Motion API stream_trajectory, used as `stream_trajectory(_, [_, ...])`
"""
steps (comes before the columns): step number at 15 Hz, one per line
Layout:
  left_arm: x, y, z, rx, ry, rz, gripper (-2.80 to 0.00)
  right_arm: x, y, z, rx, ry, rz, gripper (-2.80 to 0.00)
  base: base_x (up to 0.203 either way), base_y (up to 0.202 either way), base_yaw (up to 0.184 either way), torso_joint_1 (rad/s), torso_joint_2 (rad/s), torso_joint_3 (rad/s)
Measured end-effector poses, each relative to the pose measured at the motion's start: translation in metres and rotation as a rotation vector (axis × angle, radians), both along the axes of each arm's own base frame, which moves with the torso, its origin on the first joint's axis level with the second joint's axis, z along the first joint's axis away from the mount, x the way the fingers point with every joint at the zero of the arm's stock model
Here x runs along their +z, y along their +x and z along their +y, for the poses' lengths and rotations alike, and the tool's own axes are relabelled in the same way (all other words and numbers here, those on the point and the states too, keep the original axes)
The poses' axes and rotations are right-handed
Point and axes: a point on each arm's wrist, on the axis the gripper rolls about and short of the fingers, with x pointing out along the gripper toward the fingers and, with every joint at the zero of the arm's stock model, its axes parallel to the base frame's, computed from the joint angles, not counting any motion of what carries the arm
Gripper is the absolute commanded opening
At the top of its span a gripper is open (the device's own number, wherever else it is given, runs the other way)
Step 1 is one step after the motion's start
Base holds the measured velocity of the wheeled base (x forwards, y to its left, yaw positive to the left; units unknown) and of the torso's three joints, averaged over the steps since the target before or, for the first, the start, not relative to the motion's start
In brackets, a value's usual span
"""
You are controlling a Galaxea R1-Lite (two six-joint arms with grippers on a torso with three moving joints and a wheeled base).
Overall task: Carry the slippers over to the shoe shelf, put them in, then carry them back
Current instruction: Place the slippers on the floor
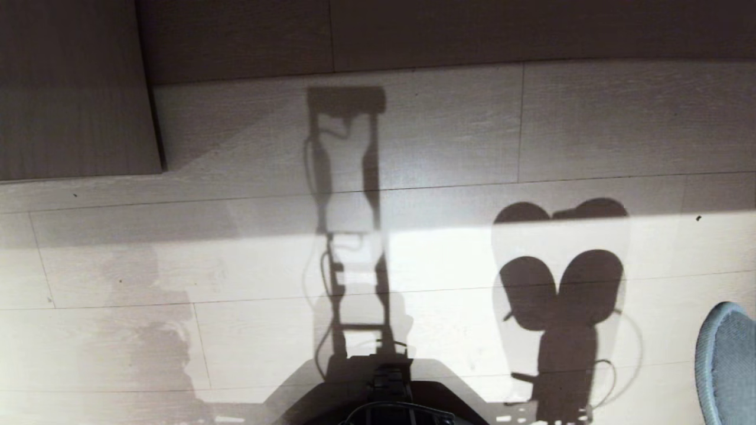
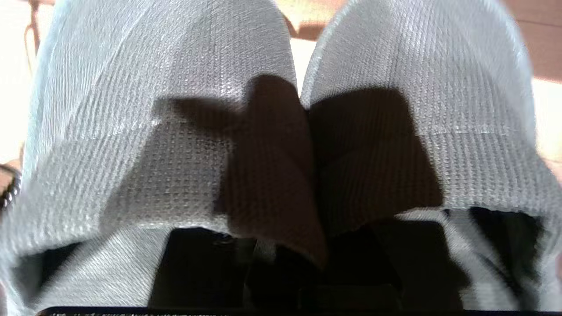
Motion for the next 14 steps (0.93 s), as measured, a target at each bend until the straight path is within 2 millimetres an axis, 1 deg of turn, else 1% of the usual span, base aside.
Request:
stream_trajectory(2, [0.000, 0.000, 0.000, 0.000, -0.001, 0.000, -2.80, 0.023, 0.013, 0.000, -0.004, -0.002, 0.039, -2.80, 0.000, 0.000, 0.000, 0.000, 0.00, 0.000])
stream_trajectory(3, [0.000, 0.000, 0.000, 0.000, -0.001, 0.000, -2.80, 0.033, 0.024, 0.000, -0.004, -0.004, 0.067, -2.80, 0.000, 0.000, 0.000, 0.000, 0.00, 0.000])
stream_trajectory(5, [0.000, 0.000, 0.000, 0.000, -0.001, 0.000, -2.80, 0.050, 0.055, -0.001, -0.005, -0.013, 0.117, -2.80, 0.000, 0.000, 0.000, 0.000, 0.00, 0.000])
stream_trajectory(7, [0.000, 0.000, 0.000, 0.000, -0.001, 0.000, -2.80, 0.062, 0.090, -0.002, -0.008, -0.021, 0.147, -2.80, 0.000, 0.000, 0.000, 0.000, 0.00, 0.000])
stream_trajectory(9, [0.000, 0.000, 0.000, 0.000, -0.001, 0.000, -2.80, 0.071, 0.129, -0.003, -0.013, -0.025, 0.156, -2.80, 0.000, 0.000, 0.000, 0.000, 0.00, 0.000])
stream_trajectory(11, [0.000, 0.000, 0.000, 0.000, -0.001, 0.000, -2.80, 0.076, 0.164, -0.005, -0.019, -0.041, 0.124, -2.80, 0.000, 0.000, 0.000, 0.000, 0.00, 0.000])
stream_trajectory(14, [0.000, 0.000, 0.000, 0.000, -0.001, 0.000, -2.80, 0.077, 0.209, -0.007, -0.024, -0.063, 0.061, -2.80, 0.000, 0.000, 0.000, 0.000, 0.00, 0.000])
